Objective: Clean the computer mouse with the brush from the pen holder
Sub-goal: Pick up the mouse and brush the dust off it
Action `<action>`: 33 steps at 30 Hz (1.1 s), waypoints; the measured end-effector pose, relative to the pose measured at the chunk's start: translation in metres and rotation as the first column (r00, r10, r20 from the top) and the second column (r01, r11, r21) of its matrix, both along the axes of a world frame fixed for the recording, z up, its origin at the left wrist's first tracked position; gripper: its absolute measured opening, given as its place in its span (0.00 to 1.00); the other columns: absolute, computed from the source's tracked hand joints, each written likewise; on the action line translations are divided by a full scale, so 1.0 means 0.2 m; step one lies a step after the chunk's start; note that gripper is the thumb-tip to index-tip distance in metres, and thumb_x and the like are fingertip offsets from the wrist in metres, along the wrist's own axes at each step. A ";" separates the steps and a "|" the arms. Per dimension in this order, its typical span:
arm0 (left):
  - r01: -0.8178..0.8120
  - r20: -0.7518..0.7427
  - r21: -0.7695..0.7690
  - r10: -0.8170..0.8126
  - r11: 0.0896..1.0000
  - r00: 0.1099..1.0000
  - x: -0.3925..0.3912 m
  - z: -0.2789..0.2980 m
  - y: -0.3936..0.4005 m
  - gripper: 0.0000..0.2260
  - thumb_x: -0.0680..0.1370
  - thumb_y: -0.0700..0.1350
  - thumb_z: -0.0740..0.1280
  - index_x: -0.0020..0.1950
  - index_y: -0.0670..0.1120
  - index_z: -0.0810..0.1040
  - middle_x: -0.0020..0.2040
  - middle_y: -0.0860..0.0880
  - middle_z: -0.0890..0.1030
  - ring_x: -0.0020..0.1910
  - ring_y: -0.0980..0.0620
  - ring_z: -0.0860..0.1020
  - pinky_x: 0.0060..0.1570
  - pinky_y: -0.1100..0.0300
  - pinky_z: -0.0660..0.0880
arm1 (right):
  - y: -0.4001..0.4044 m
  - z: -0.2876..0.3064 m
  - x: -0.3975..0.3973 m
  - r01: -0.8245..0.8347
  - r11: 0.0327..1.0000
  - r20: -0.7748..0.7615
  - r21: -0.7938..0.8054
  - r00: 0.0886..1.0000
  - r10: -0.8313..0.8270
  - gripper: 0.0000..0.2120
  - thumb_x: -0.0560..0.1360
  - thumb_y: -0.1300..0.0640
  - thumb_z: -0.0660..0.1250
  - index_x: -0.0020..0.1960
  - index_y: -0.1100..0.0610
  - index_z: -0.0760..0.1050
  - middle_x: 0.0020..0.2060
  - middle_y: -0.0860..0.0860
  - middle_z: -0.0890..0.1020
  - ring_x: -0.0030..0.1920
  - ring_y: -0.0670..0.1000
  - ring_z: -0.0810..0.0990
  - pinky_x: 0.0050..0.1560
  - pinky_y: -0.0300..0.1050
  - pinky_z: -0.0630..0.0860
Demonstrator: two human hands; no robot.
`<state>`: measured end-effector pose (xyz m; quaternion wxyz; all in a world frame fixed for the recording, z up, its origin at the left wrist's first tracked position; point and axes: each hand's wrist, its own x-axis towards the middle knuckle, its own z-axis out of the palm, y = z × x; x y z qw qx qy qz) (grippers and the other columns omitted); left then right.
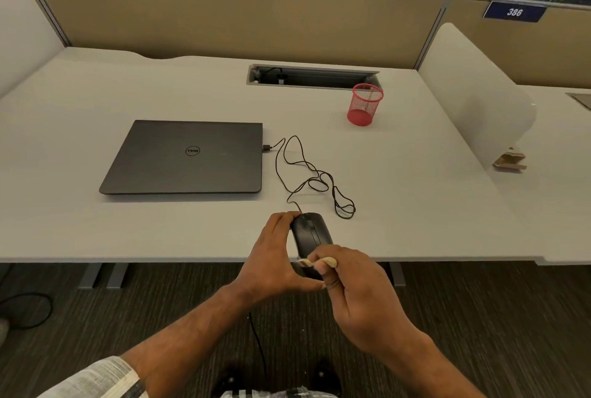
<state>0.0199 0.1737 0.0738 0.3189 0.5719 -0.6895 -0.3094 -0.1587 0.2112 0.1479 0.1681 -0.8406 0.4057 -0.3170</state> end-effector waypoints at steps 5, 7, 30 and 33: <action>-0.006 0.005 -0.008 0.006 1.000 1.000 0.00 0.00 0.00 0.51 0.56 0.66 0.80 0.72 0.58 0.59 0.63 0.62 0.63 0.61 0.63 0.67 0.59 0.76 0.62 | -0.02 0.01 -0.01 0.012 1.000 0.067 -0.014 0.998 -0.011 0.17 0.83 0.46 0.51 0.60 0.52 0.74 0.48 0.48 0.83 0.48 0.45 0.81 0.46 0.44 0.80; -0.005 0.004 -0.002 0.005 1.000 1.000 0.01 -0.01 0.00 0.51 0.56 0.65 0.81 0.72 0.58 0.59 0.63 0.63 0.63 0.61 0.62 0.67 0.58 0.76 0.62 | -0.04 0.01 -0.02 0.048 0.999 0.117 -0.023 0.992 -0.045 0.16 0.83 0.47 0.53 0.61 0.54 0.74 0.50 0.50 0.83 0.49 0.47 0.81 0.46 0.46 0.80; 0.023 -0.006 0.009 -0.023 1.000 1.000 -0.02 -0.01 0.02 0.50 0.55 0.65 0.80 0.71 0.56 0.61 0.62 0.63 0.64 0.63 0.70 0.65 0.59 0.79 0.62 | -0.05 0.01 0.03 0.129 0.991 0.033 0.024 0.991 -0.130 0.18 0.81 0.49 0.54 0.62 0.55 0.76 0.48 0.49 0.83 0.47 0.47 0.81 0.46 0.45 0.81; 0.025 -0.006 0.017 -0.024 1.000 1.000 -0.02 -0.01 0.02 0.50 0.55 0.66 0.78 0.72 0.55 0.60 0.63 0.62 0.64 0.62 0.69 0.66 0.59 0.78 0.62 | -0.03 0.00 0.05 0.073 0.996 0.001 0.052 0.997 -0.073 0.17 0.82 0.49 0.54 0.61 0.53 0.76 0.49 0.47 0.83 0.48 0.44 0.80 0.48 0.41 0.78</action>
